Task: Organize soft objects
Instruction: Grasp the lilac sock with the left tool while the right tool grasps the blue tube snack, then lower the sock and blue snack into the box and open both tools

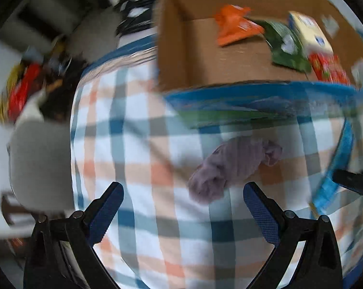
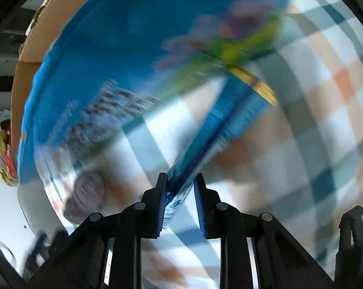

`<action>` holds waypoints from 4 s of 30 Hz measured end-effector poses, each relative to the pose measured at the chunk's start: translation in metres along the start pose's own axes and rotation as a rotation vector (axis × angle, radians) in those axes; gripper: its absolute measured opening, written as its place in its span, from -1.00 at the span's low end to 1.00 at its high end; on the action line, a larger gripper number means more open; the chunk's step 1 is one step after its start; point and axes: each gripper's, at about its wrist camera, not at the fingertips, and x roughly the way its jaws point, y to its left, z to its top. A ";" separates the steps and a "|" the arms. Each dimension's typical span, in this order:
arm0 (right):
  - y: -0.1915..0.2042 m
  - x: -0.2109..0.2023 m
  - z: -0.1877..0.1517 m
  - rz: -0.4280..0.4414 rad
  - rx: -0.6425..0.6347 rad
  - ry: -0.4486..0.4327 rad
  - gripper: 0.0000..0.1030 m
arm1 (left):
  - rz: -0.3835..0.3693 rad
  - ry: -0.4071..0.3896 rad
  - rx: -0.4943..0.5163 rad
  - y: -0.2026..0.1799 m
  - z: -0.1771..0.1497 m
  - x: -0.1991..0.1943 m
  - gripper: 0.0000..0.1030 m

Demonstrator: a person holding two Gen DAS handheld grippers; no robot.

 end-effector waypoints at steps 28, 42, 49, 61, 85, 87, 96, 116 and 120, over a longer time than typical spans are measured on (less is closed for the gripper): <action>0.001 0.009 -0.024 -0.182 -0.318 0.213 -0.59 | -0.426 0.312 -0.249 -0.027 -0.051 0.018 -0.23; 0.005 0.022 -0.013 -0.281 -0.356 0.170 -0.34 | -0.398 0.351 -0.114 -0.037 -0.029 0.053 -0.12; -0.010 0.022 -0.022 -0.296 -0.350 0.146 -0.59 | -0.366 0.311 -0.106 -0.034 -0.026 0.049 -0.27; 0.014 -0.039 -0.062 -0.210 -0.414 0.095 -0.67 | -0.487 0.125 -0.206 -0.003 -0.006 -0.044 -0.28; 0.169 -0.146 0.060 -0.059 -0.641 -0.100 -0.67 | -0.604 0.128 -0.544 0.066 0.123 -0.030 -0.28; 0.176 -0.130 0.075 -0.058 -0.663 -0.074 -0.67 | -0.613 0.150 -0.575 0.066 0.128 -0.018 -0.28; 0.186 -0.058 0.110 -0.100 -0.812 0.045 -0.67 | -0.675 0.235 -0.711 0.056 0.128 0.026 -0.26; 0.169 -0.009 0.124 -0.142 -0.890 0.177 -0.17 | -0.589 0.169 -0.636 0.036 0.130 0.016 0.54; 0.163 -0.020 0.125 -0.172 -0.865 0.129 0.32 | -0.497 0.115 -0.576 0.037 0.131 0.001 0.78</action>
